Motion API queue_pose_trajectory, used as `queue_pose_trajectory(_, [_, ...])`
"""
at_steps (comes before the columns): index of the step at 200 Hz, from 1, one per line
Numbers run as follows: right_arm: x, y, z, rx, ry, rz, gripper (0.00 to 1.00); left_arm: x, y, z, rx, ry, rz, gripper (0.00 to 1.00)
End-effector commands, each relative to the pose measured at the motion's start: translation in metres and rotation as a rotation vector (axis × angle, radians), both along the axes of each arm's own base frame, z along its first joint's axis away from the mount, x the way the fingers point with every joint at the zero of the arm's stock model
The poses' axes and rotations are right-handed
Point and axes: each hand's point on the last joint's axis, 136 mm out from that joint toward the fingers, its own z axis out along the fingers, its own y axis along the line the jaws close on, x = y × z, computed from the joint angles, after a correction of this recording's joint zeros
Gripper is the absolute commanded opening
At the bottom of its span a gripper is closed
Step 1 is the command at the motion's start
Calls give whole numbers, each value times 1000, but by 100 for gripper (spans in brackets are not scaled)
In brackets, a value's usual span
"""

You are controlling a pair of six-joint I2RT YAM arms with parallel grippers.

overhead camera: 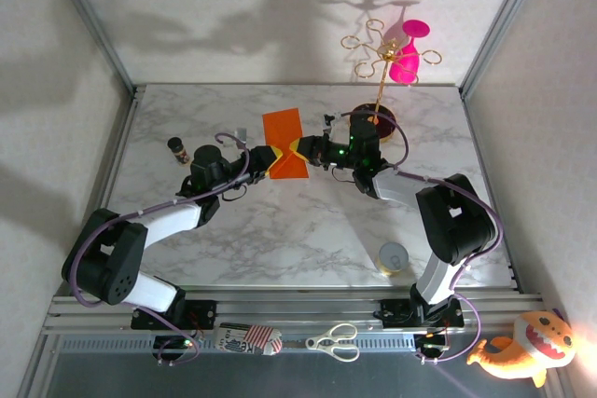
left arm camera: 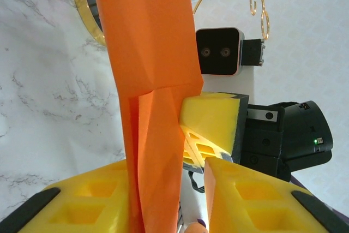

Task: Fold a paper plane with a square sheet of paper (pick it up from the middle)
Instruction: Turn over the paper at the center of the table.

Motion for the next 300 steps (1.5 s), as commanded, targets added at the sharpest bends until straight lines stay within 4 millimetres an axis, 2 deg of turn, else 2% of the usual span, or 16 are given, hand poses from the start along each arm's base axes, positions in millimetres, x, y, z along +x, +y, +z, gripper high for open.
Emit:
queue_pose_trajectory(1, [3, -4, 1, -9, -17, -19, 6, 7, 1, 10, -16, -23, 5, 31])
queue_pose_trajectory(42, [5, -6, -3, -26, -12, -33, 9, 11, 5, 5, -2, -7, 23, 18])
queue_pose_trajectory(64, [12, -17, -8, -84, -22, -97, 24, 14, 10, -3, 41, 10, 45, 9])
queue_pose_trajectory(77, [21, -32, -14, -161, -36, -178, 38, 17, 15, -15, 113, 30, 63, 7])
queue_pose_trajectory(97, [35, -62, -25, -337, -72, -337, 52, 22, 34, -42, 346, 71, 118, 7])
queue_pose_trajectory(110, [42, -83, -27, -448, -103, -436, 60, 24, 57, -60, 552, 109, 175, 6])
queue_pose_trajectory(121, [47, -101, -26, -525, -121, -522, 64, 26, 80, -68, 725, 133, 233, 6])
queue_pose_trajectory(132, [50, -117, -24, -583, -130, -595, 69, 27, 102, -69, 886, 150, 281, 6])
queue_pose_trajectory(150, [52, -139, -19, -649, -137, -696, 74, 24, 126, -64, 1113, 163, 338, 6])
queue_pose_trajectory(186, [49, -160, -13, -722, -159, -768, 76, 19, 148, -52, 1497, 172, 404, 6])
queue_pose_trajectory(214, [42, -173, -11, -726, -149, -820, 76, 22, 139, -51, 1723, 135, 390, 5])
queue_pose_trajectory(233, [40, -181, -8, -706, -152, -859, 76, 26, 120, -63, 1814, 125, 340, 5])
queue_pose_trajectory(248, [39, -188, -7, -702, -149, -892, 76, 28, 103, -82, 1849, 128, 285, 6])
queue_pose_trajectory(275, [40, -195, -8, -699, -134, -918, 76, 30, 62, -119, 1803, 150, 186, 12])
queue_pose_trajectory(288, [40, -195, -12, -705, -119, -916, 76, 30, 37, -140, 1693, 168, 118, 17])
queue_pose_trajectory(300, [41, -195, -16, -713, -103, -911, 75, 31, 14, -149, 1561, 175, 80, 23])
